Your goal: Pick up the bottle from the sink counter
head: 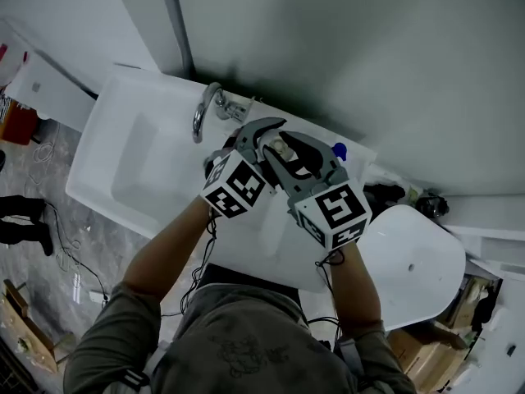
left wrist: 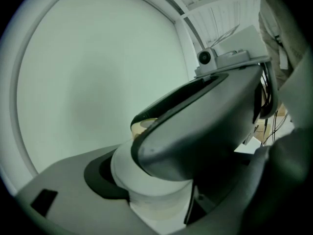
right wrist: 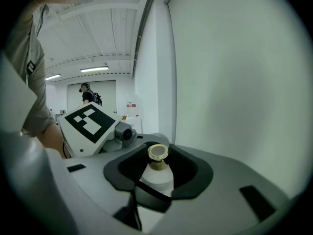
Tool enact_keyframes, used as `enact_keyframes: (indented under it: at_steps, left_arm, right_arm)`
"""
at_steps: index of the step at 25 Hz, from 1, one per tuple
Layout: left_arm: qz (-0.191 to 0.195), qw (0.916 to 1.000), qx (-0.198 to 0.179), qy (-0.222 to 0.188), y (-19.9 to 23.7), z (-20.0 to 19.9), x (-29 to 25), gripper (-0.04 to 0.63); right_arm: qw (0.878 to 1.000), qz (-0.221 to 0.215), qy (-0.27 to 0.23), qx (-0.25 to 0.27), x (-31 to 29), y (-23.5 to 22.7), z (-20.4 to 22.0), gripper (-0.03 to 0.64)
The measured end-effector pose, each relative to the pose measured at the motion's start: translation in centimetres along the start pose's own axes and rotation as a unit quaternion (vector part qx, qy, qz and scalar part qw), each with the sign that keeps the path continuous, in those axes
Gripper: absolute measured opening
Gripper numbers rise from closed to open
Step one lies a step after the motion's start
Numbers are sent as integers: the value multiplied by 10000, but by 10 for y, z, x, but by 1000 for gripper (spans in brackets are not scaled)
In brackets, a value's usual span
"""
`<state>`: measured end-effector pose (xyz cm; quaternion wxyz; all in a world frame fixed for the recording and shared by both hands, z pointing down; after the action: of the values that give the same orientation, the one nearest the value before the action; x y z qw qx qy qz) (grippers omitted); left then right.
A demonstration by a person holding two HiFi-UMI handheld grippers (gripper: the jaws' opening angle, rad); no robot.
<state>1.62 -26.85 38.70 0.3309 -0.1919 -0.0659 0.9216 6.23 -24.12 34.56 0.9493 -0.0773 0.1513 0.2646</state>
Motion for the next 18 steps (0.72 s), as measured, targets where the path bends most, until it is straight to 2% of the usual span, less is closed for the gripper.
enact_keyframes:
  at_steps: [10, 18]
  left_arm:
    - [-228, 9993, -289, -108, -18, -72, 69, 347]
    - [-386, 9979, -467, -248, -45, -96, 116, 347]
  right_arm:
    - [9990, -55, -254, 368, 47, 60, -64, 144]
    - [9970, -168, -431, 622, 74, 111, -85, 144]
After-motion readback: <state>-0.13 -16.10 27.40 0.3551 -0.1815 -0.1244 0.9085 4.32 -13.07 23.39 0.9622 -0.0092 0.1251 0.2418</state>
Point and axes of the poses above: the fingertips, and each gripper's own axes: x backward along the fingers, y to its left, z out of its underside, the point moved 7 cm from there along x, backward along the fingers, and after that the axes turned 12 degrees about -z, right-handed, at the moved point
